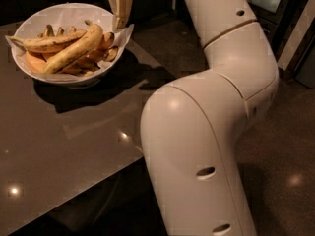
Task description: Pick banana from white bowl
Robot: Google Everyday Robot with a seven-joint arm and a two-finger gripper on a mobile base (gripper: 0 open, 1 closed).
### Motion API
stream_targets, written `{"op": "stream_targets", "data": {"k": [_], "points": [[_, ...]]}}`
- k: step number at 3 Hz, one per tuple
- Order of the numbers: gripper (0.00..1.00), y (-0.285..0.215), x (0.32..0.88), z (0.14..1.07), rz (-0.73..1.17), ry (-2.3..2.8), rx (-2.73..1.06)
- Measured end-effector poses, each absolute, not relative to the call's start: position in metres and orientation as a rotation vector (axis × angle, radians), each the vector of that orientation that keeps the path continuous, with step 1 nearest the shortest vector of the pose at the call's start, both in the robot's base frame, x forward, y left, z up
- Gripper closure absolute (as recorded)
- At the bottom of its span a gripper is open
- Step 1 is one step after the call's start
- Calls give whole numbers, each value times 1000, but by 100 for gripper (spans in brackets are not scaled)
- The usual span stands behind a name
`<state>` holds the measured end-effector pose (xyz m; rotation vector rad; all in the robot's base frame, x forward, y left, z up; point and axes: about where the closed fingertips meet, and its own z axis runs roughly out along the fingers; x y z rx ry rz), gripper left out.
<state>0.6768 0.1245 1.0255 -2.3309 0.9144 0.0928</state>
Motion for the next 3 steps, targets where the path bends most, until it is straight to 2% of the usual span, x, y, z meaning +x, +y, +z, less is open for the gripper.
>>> {"op": "stream_targets", "data": {"k": [1, 2, 3], "points": [[33, 134, 676, 1021, 145, 920, -2317], [41, 143, 677, 1014, 174, 919, -2325], [41, 153, 676, 1002, 206, 917, -2349]]}}
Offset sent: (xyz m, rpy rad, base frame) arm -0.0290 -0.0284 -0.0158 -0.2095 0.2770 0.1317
